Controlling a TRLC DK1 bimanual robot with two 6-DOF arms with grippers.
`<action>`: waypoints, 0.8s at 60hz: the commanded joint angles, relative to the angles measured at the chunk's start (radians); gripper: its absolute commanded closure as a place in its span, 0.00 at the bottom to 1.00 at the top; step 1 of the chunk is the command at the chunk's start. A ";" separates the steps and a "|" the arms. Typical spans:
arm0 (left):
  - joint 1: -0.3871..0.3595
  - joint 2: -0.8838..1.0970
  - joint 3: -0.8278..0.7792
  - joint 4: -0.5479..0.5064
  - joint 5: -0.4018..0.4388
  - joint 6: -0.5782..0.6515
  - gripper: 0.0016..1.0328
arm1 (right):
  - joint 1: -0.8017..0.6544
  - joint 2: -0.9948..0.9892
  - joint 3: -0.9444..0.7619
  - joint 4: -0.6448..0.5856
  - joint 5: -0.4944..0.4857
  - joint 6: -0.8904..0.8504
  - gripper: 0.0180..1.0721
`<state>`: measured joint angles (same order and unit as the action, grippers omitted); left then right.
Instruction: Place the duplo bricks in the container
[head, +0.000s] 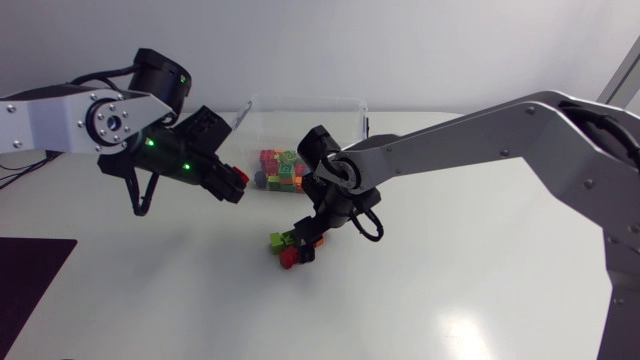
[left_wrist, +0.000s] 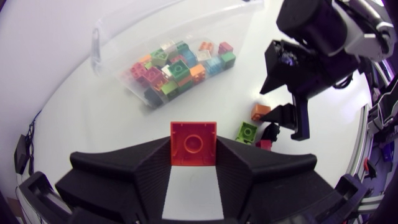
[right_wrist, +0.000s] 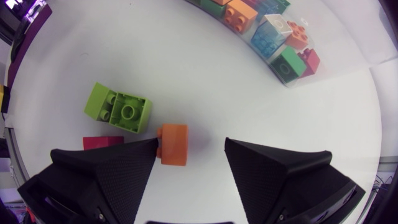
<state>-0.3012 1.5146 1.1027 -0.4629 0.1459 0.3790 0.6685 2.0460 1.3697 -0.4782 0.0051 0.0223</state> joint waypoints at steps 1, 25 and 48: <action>0.022 -0.028 0.042 0.013 0.021 -0.032 0.69 | 0.022 0.039 0.026 -0.017 0.010 0.022 0.36; 0.033 -0.002 0.097 0.161 0.027 -0.134 0.69 | 0.039 0.069 0.058 -0.043 0.016 0.042 0.82; -0.004 0.191 0.275 0.247 0.026 -0.230 0.68 | -0.010 -0.167 -0.067 -0.046 0.018 0.010 0.86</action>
<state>-0.2981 1.6508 1.3125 -0.2329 0.1604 0.1909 0.6800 1.9411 1.3293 -0.5156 0.0166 0.0372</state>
